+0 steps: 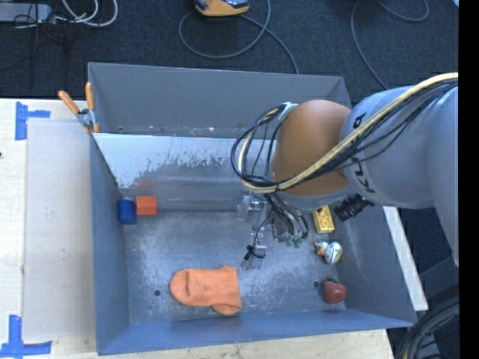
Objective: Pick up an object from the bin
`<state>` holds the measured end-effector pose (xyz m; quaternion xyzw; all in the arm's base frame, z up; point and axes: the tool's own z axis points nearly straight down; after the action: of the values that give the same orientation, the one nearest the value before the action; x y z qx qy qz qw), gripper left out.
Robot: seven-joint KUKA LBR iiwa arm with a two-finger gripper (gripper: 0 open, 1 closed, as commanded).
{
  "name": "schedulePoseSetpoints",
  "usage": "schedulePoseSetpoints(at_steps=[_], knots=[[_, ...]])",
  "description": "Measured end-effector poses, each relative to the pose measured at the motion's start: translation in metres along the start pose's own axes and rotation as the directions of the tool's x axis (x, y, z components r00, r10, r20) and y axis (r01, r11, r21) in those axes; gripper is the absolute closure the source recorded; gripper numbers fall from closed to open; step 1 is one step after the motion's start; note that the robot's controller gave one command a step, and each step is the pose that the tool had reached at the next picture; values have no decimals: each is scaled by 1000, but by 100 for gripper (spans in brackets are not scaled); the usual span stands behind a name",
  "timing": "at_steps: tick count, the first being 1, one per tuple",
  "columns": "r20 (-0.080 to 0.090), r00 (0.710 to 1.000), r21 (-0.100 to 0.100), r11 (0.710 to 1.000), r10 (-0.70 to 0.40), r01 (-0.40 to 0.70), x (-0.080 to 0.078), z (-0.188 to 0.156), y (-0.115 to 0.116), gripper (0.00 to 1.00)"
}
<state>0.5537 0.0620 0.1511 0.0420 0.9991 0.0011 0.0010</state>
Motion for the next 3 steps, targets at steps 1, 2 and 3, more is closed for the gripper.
schedulePoseSetpoints(at_steps=[1,2,3], knots=[[-12,996,0,996,-87,87,31,61,35,0],[-14,989,-1,989,-149,149,47,88,45,0],[-16,878,-6,878,-479,479,74,82,33,100]])
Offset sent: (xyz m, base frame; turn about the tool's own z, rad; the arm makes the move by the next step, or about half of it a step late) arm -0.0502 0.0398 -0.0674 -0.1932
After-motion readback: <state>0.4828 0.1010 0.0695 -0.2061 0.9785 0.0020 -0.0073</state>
